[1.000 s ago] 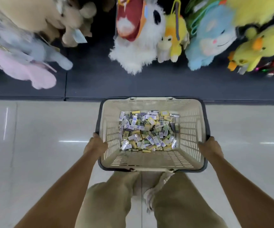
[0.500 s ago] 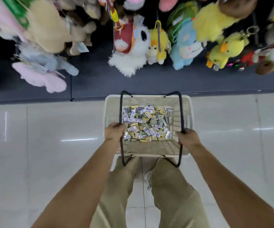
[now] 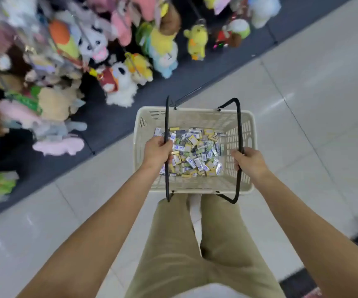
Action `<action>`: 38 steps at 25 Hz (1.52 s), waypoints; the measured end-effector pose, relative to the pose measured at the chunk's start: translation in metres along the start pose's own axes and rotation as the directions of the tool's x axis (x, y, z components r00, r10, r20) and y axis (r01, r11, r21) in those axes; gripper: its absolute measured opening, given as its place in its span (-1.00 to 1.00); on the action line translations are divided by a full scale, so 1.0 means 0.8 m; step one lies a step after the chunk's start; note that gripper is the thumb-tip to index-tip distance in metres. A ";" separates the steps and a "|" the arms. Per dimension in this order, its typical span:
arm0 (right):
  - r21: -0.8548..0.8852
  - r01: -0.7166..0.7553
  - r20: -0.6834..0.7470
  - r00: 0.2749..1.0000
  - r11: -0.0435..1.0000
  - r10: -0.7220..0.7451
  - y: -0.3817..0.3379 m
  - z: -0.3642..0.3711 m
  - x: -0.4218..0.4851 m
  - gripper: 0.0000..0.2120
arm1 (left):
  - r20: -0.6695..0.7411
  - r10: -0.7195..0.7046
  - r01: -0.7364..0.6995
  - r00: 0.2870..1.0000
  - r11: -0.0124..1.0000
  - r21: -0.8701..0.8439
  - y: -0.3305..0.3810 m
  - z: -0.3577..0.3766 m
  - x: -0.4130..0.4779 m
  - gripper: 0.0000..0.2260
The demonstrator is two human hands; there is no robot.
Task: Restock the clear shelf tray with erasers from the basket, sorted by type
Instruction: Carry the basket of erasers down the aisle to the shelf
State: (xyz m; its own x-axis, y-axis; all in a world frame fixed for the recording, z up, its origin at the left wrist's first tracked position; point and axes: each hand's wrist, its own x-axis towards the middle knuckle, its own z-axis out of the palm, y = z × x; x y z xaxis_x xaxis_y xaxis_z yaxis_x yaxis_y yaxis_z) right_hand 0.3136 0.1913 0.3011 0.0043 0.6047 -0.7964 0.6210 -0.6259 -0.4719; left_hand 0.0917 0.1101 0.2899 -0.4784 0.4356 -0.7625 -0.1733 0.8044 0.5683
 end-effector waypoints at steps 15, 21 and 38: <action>0.490 -0.071 -0.227 0.952 0.869 0.206 0.077 -0.302 0.006 -0.82 | 0.493 0.219 -0.452 0.842 0.785 0.423 0.248 0.340 -0.052 -0.95; 0.603 -0.001 -0.303 0.925 0.798 0.230 0.063 -0.486 0.054 -0.82 | 0.586 0.270 -0.554 0.764 0.741 0.380 0.385 0.521 -0.075 -0.97; 0.767 0.116 -0.466 0.777 0.631 0.423 -0.007 -0.966 0.343 -0.82 | 0.836 0.173 -0.749 0.521 0.563 0.350 0.754 1.070 -0.046 -0.90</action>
State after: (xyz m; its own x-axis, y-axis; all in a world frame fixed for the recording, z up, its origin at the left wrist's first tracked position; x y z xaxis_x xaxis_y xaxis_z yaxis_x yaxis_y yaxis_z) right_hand 0.9170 0.7411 0.3770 0.6315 0.4345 -0.6422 -0.2088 -0.7023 -0.6806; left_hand 0.7417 0.9254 0.3959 0.4402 0.7041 -0.5571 0.5619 0.2680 0.7826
